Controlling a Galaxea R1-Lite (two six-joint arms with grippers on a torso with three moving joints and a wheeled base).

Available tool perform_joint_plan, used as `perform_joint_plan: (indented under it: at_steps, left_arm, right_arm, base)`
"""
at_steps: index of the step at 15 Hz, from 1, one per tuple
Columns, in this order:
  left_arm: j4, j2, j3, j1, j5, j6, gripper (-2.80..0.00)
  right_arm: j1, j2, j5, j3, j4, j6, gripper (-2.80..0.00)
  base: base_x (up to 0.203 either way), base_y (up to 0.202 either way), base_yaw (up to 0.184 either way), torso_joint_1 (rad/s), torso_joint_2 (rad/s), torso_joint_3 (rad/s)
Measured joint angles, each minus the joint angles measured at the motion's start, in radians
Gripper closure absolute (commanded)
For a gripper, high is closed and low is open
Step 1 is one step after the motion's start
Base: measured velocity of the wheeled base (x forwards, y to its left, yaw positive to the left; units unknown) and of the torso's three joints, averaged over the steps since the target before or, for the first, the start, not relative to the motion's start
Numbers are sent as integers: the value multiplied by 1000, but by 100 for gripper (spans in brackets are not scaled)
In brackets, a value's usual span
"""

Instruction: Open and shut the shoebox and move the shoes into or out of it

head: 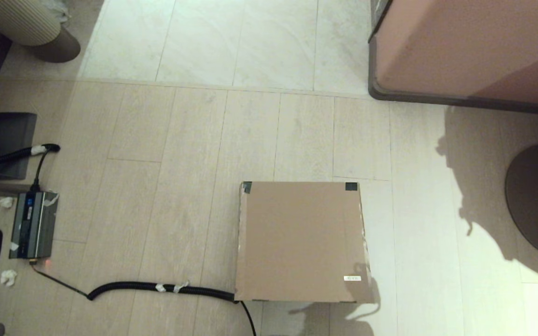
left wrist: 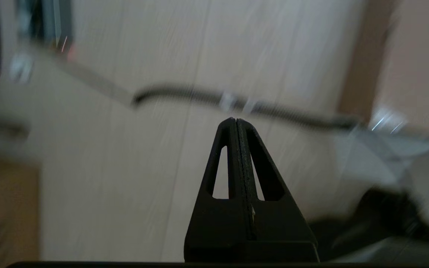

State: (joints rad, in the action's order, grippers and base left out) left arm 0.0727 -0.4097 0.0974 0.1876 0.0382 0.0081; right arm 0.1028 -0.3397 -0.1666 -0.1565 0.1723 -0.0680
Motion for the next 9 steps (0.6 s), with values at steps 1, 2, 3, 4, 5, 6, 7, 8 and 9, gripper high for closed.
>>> perform_joint_plan:
  at_steps: [1, 2, 3, 4, 5, 6, 7, 8, 9]
  left_arm:
    - [-82, 43, -15, 7, 26, 0, 0]
    - [-135, 69, -24, 9, 21, 12, 0]
    - [-151, 85, -37, 6, -16, 28, 0]
    - [-147, 96, -50, -6, -65, 38, 0]
    - [-137, 108, -60, -25, -85, 39, 0]
    - [-116, 117, -70, -36, -80, 37, 0]
    - [-111, 123, -73, -55, -80, 37, 0]
    - [-113, 123, -75, -93, -78, 34, 0]
    - [-114, 124, -77, -139, -72, 27, 0]
  right_arm:
    - [3, 17, 19, 37, -40, 3, 0]
    - [7, 30, 65, 54, -34, 1, 0]
    - [6, 39, 130, 64, -19, -5, 0]
    - [1, 46, 191, 73, -14, -10, 0]
    - [-7, 51, 209, 82, -15, -8, 0]
    - [-15, 56, 212, 85, -14, -8, 0]
    - [-40, 58, 213, 87, -13, -7, 0]
    - [-90, 56, 211, 87, -12, 0, 0]
    - [-141, 54, 203, 88, -10, 14, 0]
  base:
    - [0, 0, 0, 0, 0, 0]
    - [0, 0, 0, 0, 0, 0]
    - [0, 0, 0, 0, 0, 0]
    - [0, 0, 0, 0, 0, 0]
    - [0, 0, 0, 0, 0, 0]
    - [0, 0, 0, 0, 0, 0]
    - [0, 0, 0, 0, 0, 0]
    - [0, 0, 0, 0, 0, 0]
    - [0, 0, 0, 0, 0, 0]
